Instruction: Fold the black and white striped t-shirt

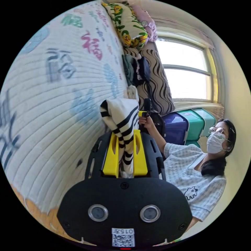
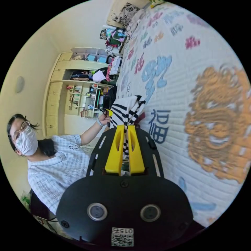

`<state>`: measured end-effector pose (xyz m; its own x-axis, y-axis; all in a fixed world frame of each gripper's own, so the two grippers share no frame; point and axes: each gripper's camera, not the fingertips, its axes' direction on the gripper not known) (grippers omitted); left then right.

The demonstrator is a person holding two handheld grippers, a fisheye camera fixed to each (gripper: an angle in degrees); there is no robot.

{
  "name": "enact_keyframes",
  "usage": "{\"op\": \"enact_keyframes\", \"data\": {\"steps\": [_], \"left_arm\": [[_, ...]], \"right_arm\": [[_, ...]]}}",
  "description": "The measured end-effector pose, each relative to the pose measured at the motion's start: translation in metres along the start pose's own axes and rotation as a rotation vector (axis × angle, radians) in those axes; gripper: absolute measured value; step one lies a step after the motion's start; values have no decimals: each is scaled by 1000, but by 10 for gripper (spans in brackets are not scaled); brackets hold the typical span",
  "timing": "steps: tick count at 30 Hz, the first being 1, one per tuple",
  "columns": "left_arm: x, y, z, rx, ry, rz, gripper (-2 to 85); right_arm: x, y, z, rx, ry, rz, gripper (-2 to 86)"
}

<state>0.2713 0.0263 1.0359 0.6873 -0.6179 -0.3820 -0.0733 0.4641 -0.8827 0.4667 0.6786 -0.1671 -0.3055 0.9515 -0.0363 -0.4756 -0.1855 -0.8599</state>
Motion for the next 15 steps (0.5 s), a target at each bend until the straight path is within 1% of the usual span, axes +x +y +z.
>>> {"op": "enact_keyframes", "data": {"steps": [3,5,9,12,13,15], "left_arm": [[23,-41,51,43,108,39,80],[37,-68,88,57,175,54,80],[62,-124,176,67,294,49,80],[69,-153,235,53,312,23,80],[68,-157,247,44,307,12,81],[52,-169,289,4,251,-46,82]], "right_arm": [[-26,-1,-53,40,98,-19,12],[-49,1,-100,70,210,-7,9],[-84,4,-166,115,411,38,7],[-91,4,-201,140,565,143,6],[-86,4,-210,145,630,212,6],[-69,4,-212,143,737,320,5]]}}
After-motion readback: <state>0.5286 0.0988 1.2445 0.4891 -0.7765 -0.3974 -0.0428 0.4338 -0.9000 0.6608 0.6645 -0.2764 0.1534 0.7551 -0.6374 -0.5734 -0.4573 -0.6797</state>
